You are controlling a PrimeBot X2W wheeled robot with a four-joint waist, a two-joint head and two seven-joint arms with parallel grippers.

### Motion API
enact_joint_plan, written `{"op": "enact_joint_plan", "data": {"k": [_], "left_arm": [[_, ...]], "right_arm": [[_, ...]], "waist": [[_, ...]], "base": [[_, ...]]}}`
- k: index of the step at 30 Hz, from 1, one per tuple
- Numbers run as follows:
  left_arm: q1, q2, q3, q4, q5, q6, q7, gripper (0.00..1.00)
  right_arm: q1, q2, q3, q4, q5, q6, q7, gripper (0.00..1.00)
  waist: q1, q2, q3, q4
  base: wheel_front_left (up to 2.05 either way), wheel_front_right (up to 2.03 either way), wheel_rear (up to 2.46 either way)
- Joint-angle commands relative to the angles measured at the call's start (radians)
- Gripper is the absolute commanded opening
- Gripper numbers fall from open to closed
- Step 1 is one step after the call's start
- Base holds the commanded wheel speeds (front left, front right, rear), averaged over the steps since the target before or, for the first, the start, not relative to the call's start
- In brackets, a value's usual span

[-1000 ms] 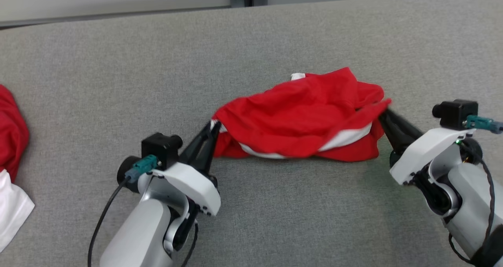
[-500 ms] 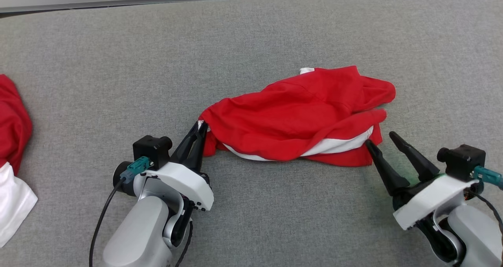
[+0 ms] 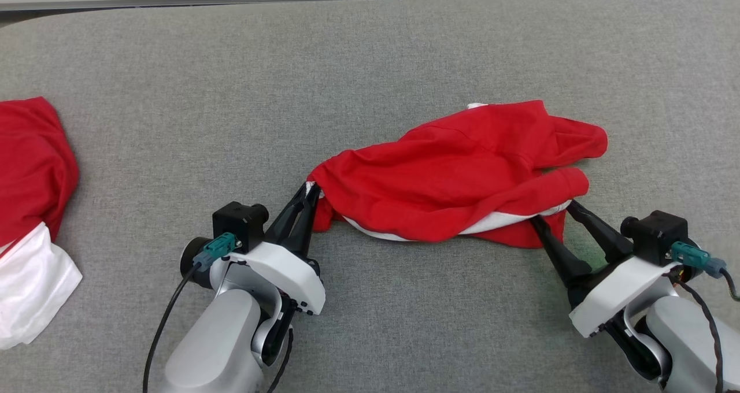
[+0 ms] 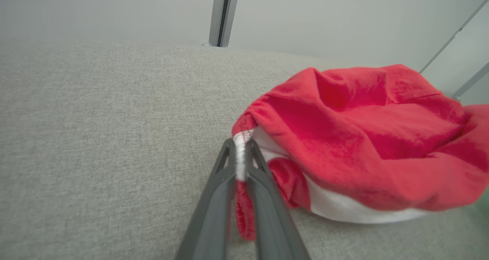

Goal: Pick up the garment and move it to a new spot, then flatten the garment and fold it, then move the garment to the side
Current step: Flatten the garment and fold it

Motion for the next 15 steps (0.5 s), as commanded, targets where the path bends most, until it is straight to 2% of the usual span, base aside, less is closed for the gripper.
{"op": "enact_joint_plan", "data": {"k": [1, 2, 3, 4, 7, 13, 15], "left_arm": [[-0.016, 0.005, -0.001, 0.004, -0.003, -0.001, -0.008, 0.0], [-0.017, 0.004, -0.004, 0.006, -0.005, -0.001, -0.009, 0.0], [-0.016, 0.003, -0.005, 0.009, -0.008, -0.001, -0.011, 0.0], [-0.014, 0.003, -0.007, 0.012, -0.009, -0.001, -0.013, 0.0], [-0.008, 0.003, -0.008, 0.016, -0.008, 0.0, -0.019, 0.0], [0.017, 0.026, -0.004, -0.024, 0.0, 0.006, -0.025, 0.0], [0.036, 0.039, -0.016, -0.055, 0.003, 0.003, -0.008, 0.0]], "right_arm": [[-0.011, 0.004, -0.011, -0.003, 0.004, 0.0, -0.001, 0.55], [-0.015, 0.003, -0.014, -0.009, -0.004, 0.0, -0.001, 0.38], [-0.014, 0.001, -0.017, -0.017, -0.014, 0.0, -0.001, 0.08], [-0.01, -0.001, -0.017, -0.023, -0.02, 0.0, -0.001, 0.0], [0.008, -0.015, -0.027, -0.048, -0.033, 0.0, -0.001, 0.0], [0.053, -0.052, -0.108, -0.114, -0.024, 0.0, -0.002, 0.0], [0.078, -0.086, -0.147, -0.134, -0.015, 0.0, -0.002, 0.0]], "waist": [[0.0, 0.0, -0.003, 0.004], [0.0, 0.0, -0.005, 0.005], [0.0, 0.0, -0.008, 0.006], [0.0, 0.0, -0.012, 0.006], [0.0, 0.0, -0.03, 0.002], [0.0, 0.0, -0.083, -0.024], [0.0, 0.0, -0.114, -0.041]], "base": [[0.0, 0.0, 0.0], [0.0, 0.0, 0.0], [0.0, 0.0, 0.0], [0.0, 0.0, 0.0], [0.0, 0.0, 0.0], [0.0, 0.0, 0.0], [0.0, 0.0, 0.0]]}}
